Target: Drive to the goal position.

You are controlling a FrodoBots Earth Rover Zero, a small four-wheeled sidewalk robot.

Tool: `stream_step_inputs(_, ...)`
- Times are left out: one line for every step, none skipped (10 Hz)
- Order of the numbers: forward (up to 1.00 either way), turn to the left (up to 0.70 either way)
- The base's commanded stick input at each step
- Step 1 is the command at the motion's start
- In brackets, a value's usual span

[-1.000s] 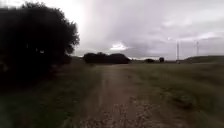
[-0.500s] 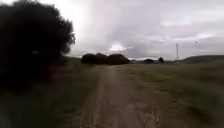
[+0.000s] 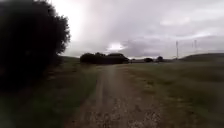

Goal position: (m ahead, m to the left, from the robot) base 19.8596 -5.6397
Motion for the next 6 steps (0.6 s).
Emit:
stream_step_inputs(1.0,0.0)
stream_step_inputs(1.0,0.0)
stream_step_inputs(1.0,0.0)
stream_step_inputs(1.0,0.0)
stream_step_inputs(1.0,0.0)
stream_step_inputs(1.0,0.0)
